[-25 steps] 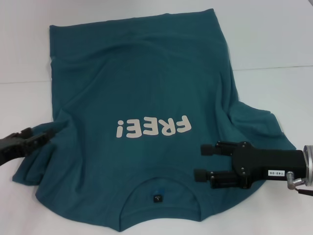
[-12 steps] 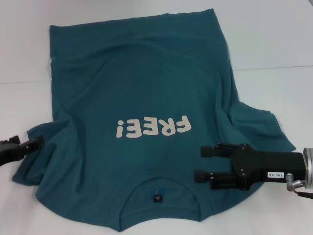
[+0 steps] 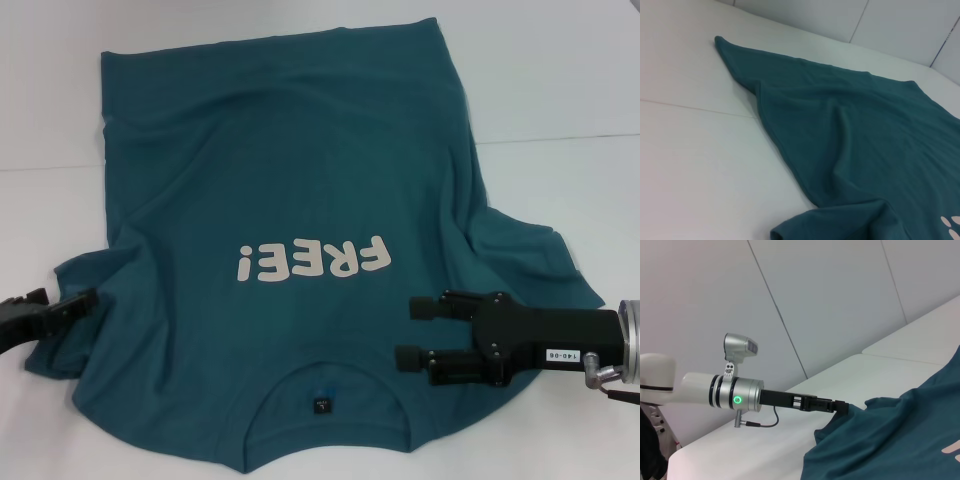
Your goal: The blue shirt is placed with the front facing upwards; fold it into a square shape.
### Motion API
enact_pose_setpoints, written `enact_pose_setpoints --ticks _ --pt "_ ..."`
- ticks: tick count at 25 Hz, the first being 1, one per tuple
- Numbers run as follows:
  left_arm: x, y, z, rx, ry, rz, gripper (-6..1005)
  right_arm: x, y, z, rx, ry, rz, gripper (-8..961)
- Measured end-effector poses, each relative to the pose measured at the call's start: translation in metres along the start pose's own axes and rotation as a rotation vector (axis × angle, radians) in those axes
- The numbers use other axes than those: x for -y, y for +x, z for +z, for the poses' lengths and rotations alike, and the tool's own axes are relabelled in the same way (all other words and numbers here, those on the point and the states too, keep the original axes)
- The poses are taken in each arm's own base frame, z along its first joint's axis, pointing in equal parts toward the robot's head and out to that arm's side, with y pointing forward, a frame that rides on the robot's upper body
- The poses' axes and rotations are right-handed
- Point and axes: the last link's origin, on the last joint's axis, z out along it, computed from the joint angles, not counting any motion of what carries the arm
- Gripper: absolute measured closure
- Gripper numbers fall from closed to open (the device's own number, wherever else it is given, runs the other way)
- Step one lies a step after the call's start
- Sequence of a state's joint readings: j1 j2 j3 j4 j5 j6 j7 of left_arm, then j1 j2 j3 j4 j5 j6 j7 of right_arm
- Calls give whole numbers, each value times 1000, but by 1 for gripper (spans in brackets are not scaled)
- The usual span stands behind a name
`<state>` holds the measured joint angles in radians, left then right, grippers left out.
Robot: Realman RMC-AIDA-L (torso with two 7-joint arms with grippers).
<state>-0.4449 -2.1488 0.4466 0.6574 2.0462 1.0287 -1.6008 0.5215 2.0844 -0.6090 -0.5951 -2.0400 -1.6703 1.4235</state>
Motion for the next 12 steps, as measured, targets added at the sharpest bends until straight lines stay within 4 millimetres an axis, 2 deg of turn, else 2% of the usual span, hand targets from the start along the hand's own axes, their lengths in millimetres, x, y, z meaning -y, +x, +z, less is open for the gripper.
enact_pose_setpoints --ticks 12 --pt "-1 -1 1 5 5 -2 255 0 1 -1 0 2 3 39"
